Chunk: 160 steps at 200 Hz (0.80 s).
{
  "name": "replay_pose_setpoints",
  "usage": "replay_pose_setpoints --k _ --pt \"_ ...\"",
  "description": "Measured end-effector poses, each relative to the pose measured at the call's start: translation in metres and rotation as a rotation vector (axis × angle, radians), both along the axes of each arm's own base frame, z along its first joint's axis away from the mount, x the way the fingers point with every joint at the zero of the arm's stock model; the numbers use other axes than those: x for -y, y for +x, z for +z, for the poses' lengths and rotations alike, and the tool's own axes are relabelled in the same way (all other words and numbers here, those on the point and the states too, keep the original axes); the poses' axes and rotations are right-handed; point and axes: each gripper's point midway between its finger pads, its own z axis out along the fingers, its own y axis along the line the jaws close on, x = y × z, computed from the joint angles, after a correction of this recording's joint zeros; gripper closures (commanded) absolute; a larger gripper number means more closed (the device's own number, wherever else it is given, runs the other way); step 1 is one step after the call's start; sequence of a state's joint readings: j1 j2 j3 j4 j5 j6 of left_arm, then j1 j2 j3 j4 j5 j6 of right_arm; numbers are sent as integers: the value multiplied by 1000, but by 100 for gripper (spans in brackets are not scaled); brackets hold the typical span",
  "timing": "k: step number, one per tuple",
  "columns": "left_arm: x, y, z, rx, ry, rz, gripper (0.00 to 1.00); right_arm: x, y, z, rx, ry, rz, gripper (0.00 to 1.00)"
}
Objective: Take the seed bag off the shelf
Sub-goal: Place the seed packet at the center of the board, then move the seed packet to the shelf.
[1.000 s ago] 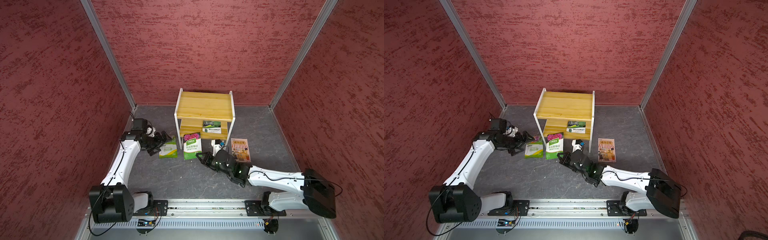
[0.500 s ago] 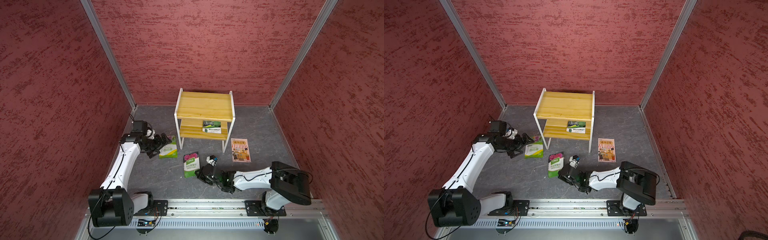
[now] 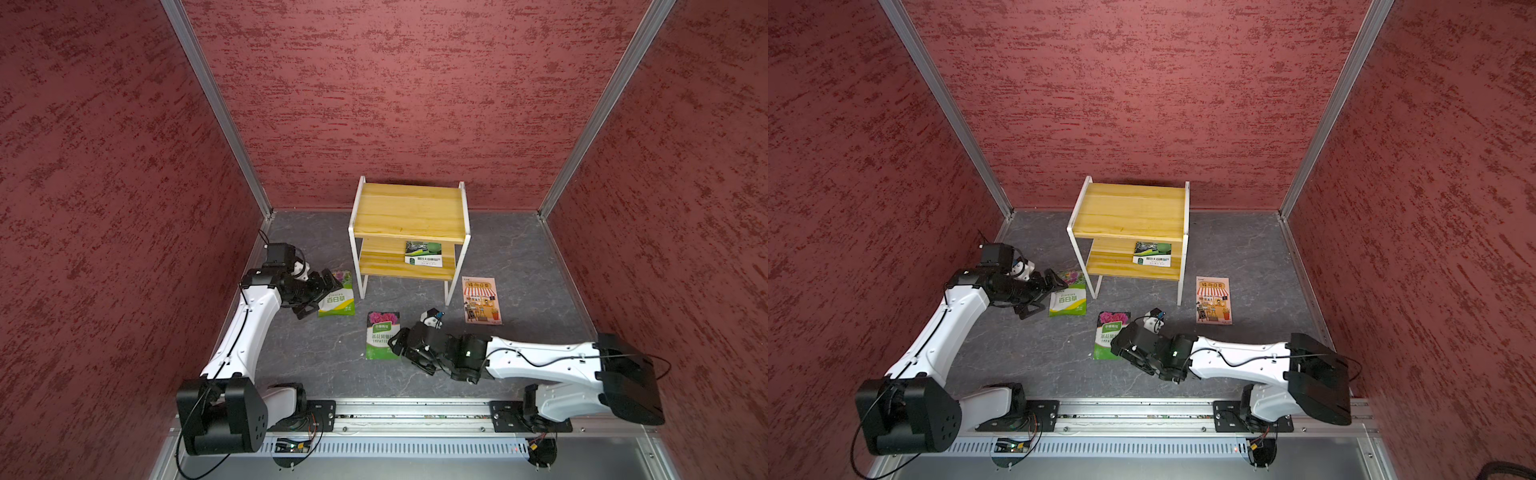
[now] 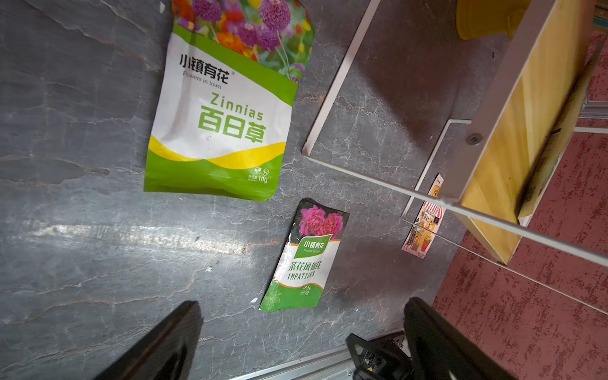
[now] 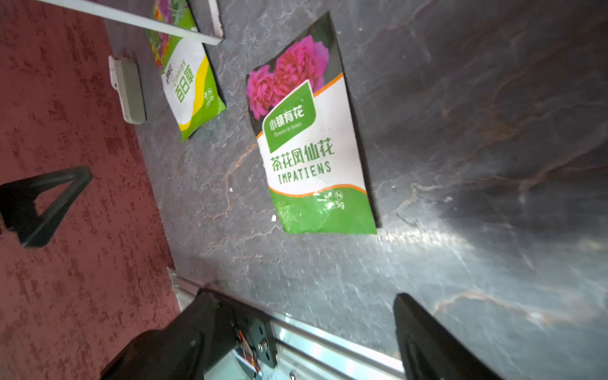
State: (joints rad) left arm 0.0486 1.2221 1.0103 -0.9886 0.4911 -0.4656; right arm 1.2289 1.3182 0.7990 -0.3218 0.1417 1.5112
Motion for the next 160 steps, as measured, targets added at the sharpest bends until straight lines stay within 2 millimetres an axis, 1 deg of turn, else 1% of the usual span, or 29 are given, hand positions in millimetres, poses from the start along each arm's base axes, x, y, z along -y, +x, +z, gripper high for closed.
replay_pose_setpoints --k 19,26,39,53,76,92,105,112,138,151,160 --pt "0 0 0 0 1 1 0 16 1 23 33 20 -33 2" --pt "0 0 0 0 1 1 0 23 4 32 55 36 -56 2" --pt "0 0 -1 -2 1 1 0 34 11 43 89 68 -106 2" --pt "0 -1 -2 -6 1 1 0 46 21 44 118 85 -162 2" --pt "0 -1 -2 -8 1 1 0 66 46 34 134 53 -252 2" --pt "0 -2 -3 -12 1 0 0 82 61 37 148 33 -299 2" --pt "0 -3 -2 -16 2 -2 0 100 71 45 160 36 -337 2" --pt "0 -3 -2 -15 2 -2 0 113 76 52 168 41 -364 2" --pt "0 -2 0 -13 1 -2 0 172 94 82 214 92 -479 2" --pt "0 -2 0 -13 1 -2 0 196 100 86 221 93 -516 2" --pt "0 -2 0 -13 1 -2 0 206 104 84 213 80 -517 2"
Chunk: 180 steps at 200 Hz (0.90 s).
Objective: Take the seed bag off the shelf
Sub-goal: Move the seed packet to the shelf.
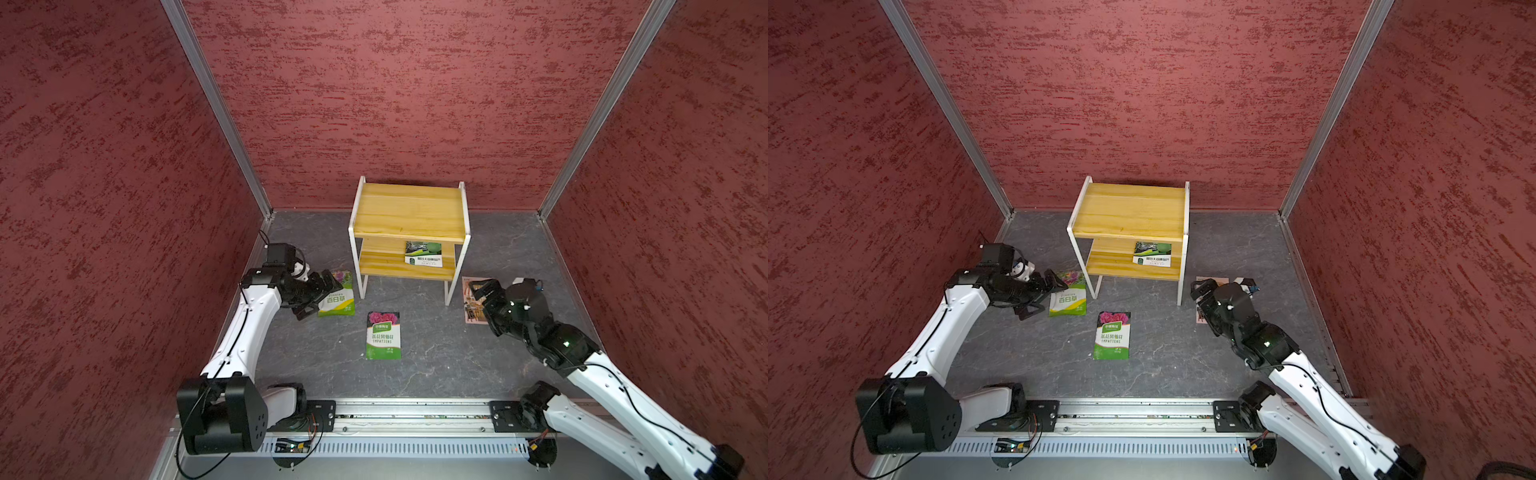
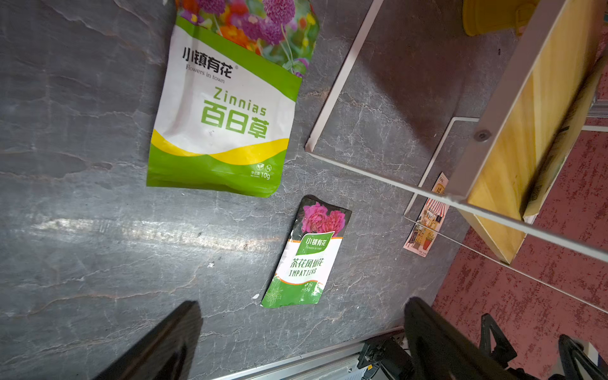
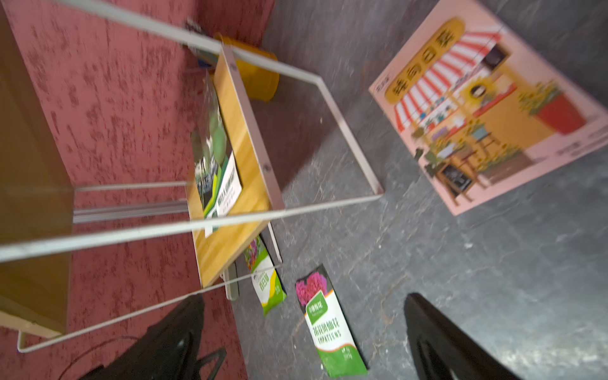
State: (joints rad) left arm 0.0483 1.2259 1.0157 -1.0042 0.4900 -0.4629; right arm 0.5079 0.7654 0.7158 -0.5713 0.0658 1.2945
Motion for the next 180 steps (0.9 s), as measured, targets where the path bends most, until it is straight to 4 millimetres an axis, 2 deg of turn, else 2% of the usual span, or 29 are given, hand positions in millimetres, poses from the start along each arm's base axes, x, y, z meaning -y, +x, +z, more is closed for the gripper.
replay_pose_setpoints --k 25,48,62,94,110,126,147,180 --pt "0 -1 0 -3 0 -1 0 4 16 -16 -85 -42 71 2" --pt "0 -2 -1 -8 1 -5 0 -5 45 -26 -139 -45 166 2" --pt "0 -3 -1 -10 1 -6 0 -5 65 -24 -143 -40 200 2" --pt "0 -4 -1 -16 1 -7 0 -2 108 -4 -77 -32 253 2" --pt "0 -5 -1 -16 1 -9 0 -6 124 4 -38 -13 292 2" --pt "0 -5 -1 -15 3 -13 0 -14 140 2 -19 14 331 2" --pt "0 -6 -2 -16 4 -20 0 -26 154 -12 -20 50 383 2" --pt "1 -6 -2 -14 7 -27 0 -36 161 -29 -37 89 438 2"
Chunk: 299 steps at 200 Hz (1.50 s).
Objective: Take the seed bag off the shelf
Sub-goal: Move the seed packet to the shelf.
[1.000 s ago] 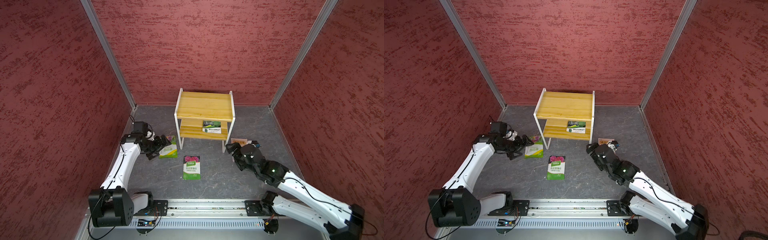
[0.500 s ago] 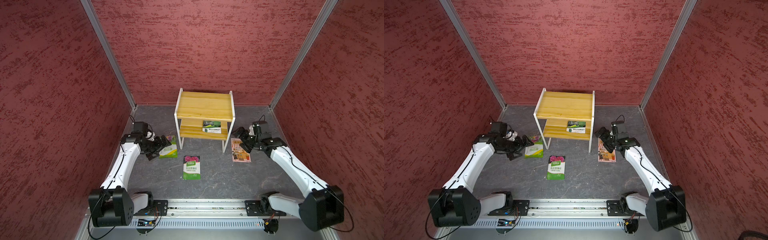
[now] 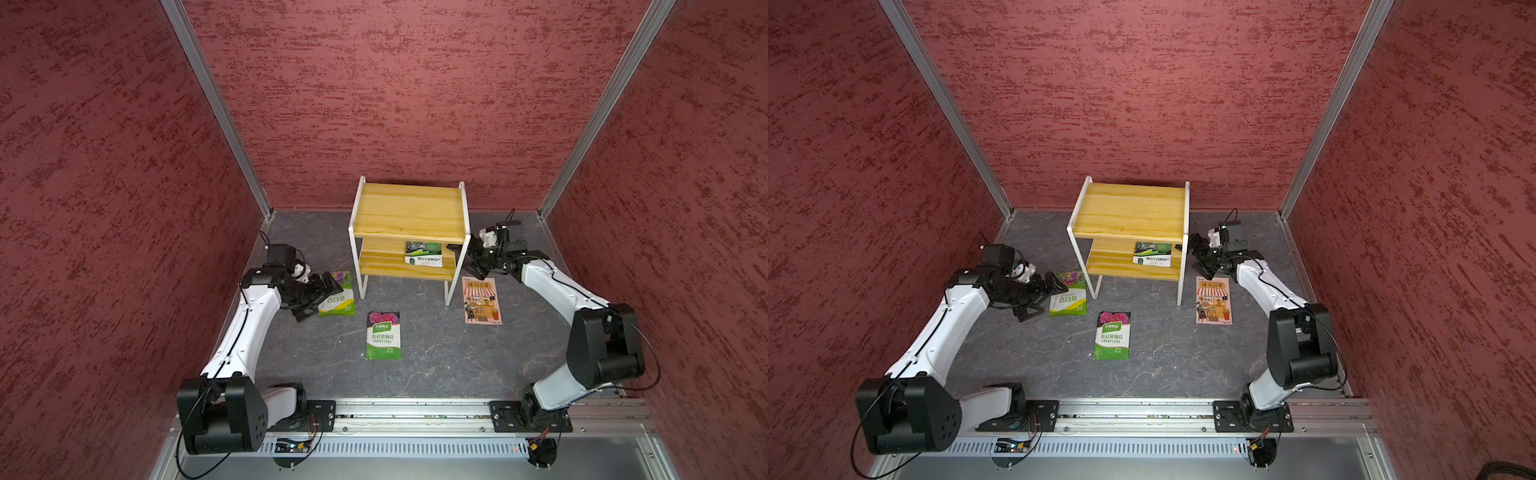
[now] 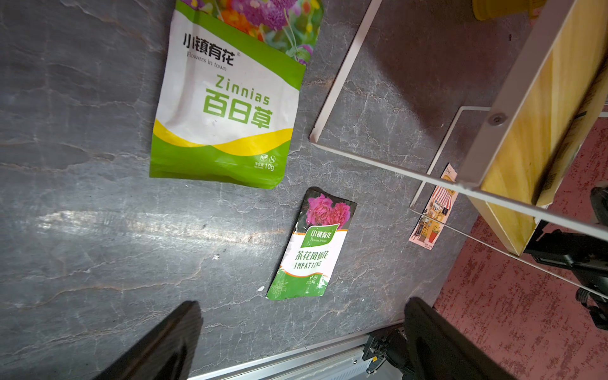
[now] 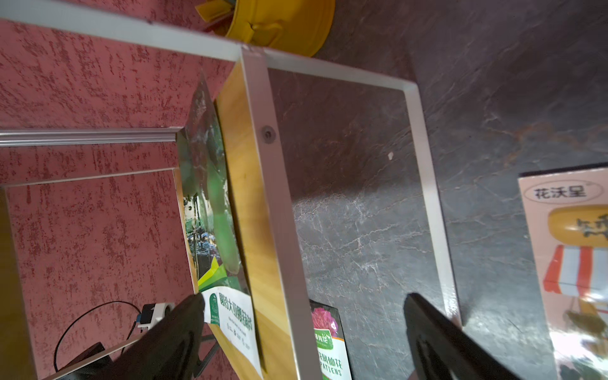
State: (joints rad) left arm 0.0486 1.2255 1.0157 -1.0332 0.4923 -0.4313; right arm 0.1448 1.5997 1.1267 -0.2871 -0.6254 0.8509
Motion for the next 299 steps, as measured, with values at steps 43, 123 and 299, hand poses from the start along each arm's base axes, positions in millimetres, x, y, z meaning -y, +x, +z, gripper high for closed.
replay_pose_setpoints --k 43,123,299 --pt "0 0 0 0 1 -2 0 -12 11 12 76 39 43 2" --pt "0 -2 -1 -8 1 -2 0 -36 28 -7 79 46 94 3" --pt "1 -12 -10 -35 -7 4 0 -46 -19 -24 96 -68 223 3"
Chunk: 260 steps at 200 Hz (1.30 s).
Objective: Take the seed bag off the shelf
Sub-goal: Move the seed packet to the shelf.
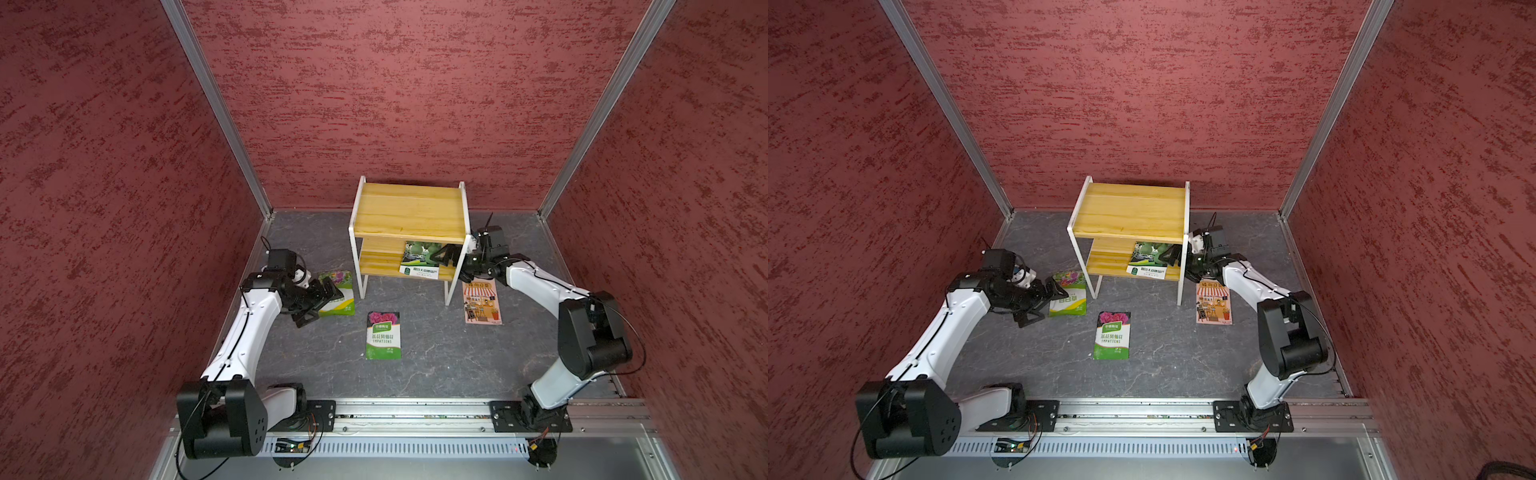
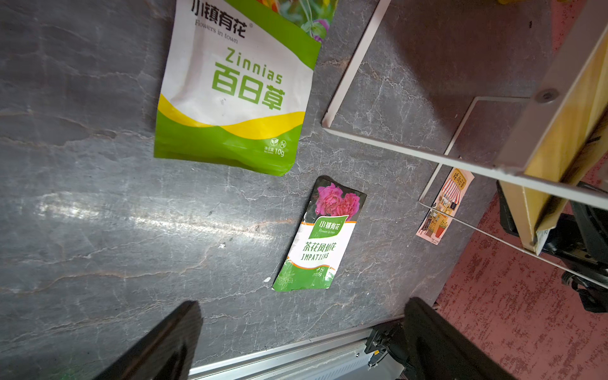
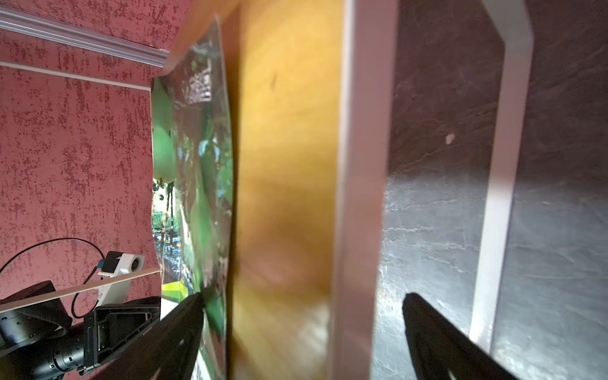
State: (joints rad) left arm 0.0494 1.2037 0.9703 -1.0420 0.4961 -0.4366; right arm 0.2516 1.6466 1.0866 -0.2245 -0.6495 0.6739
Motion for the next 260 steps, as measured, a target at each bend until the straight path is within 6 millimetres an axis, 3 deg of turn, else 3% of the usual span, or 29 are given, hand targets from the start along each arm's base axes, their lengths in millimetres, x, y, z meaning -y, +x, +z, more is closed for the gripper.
replay_pose_setpoints --k 53,104,162,260 --pt "0 0 0 3 0 0 0 1 -5 4 -1 -17 19 3" --pt "0 0 0 3 2 -5 0 -6 22 32 64 1 19 3" --pt "0 0 0 3 3 -5 0 -11 29 6 5 -24 18 3" --pt "0 1 -1 1 1 -5 0 -18 15 3 40 -36 30 3"
